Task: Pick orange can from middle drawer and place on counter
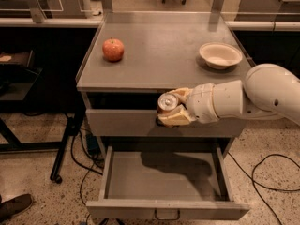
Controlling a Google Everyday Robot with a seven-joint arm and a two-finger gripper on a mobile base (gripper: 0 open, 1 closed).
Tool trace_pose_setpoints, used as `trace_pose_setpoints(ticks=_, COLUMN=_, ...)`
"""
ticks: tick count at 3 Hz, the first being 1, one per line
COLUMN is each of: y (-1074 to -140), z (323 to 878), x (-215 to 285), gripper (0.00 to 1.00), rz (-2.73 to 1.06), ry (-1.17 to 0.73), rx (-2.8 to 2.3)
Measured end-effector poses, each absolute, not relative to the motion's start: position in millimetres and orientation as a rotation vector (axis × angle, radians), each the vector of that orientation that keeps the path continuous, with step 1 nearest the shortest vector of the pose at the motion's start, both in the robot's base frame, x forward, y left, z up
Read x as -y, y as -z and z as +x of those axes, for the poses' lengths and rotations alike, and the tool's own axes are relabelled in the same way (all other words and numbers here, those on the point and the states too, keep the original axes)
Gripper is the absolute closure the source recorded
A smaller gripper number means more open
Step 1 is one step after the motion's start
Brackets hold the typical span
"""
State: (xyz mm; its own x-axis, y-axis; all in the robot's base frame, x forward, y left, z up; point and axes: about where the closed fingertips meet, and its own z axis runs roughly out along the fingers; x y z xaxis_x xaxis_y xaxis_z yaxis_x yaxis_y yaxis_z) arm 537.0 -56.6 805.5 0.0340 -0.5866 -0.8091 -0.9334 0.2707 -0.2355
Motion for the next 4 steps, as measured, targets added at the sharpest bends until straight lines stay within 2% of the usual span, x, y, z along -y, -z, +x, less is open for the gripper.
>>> trace_pose_setpoints(ticks=2, y=-881.7, z=561.4, x=84.1, gripper=1.00, rz=-1.355, ry=-0.369, rx=-1.602)
trace_pose_setpoints(ticks=4, y=-893.0, z=568.8, x=78.2, gripper=1.00, rz=-1.364, ry=-0.398, rx=-1.575)
